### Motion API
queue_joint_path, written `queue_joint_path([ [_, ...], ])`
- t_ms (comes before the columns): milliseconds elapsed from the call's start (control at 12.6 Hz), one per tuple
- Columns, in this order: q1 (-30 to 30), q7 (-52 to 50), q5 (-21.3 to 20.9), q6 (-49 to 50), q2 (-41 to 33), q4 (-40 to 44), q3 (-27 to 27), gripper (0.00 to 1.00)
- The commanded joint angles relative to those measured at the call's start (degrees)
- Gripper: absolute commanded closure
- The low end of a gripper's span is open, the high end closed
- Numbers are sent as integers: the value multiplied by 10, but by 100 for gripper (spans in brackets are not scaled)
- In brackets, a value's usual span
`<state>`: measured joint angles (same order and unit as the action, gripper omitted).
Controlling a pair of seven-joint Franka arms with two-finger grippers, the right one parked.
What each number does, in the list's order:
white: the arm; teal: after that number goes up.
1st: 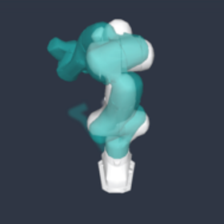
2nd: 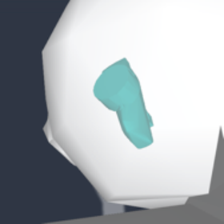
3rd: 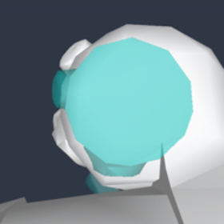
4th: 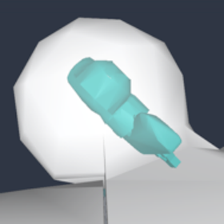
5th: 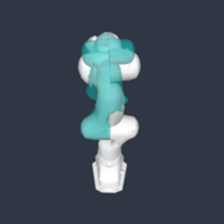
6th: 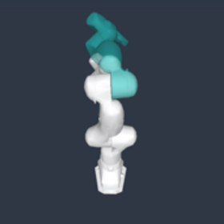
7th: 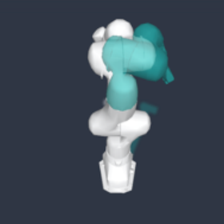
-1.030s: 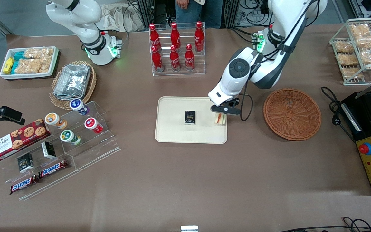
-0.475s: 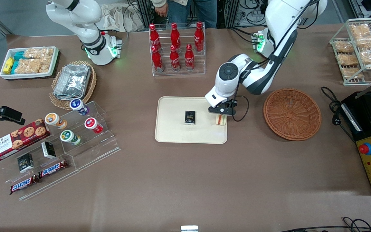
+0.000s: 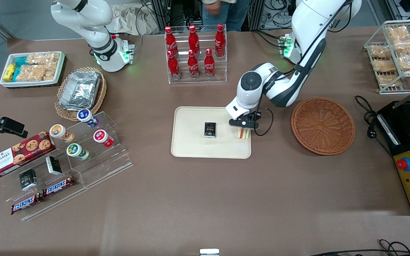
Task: Place sandwich from basket to tray
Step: 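Carry the sandwich to the white tray beside the black box, then lower the sandwich onto the tray and open the left gripper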
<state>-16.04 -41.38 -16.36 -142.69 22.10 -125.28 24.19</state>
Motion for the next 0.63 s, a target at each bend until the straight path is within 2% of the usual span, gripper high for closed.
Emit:
queue_joint_path([
  [0,1,-45,-11,27,14,49,-2,0],
  [158,-5,-78,-11,163,-6,123,1,0],
  [317,-6,-70,-6,301,1,219,11,0],
  [396,-4,-70,11,317,-4,242,14,0],
  [554,0,-70,20,341,-15,280,14,0],
])
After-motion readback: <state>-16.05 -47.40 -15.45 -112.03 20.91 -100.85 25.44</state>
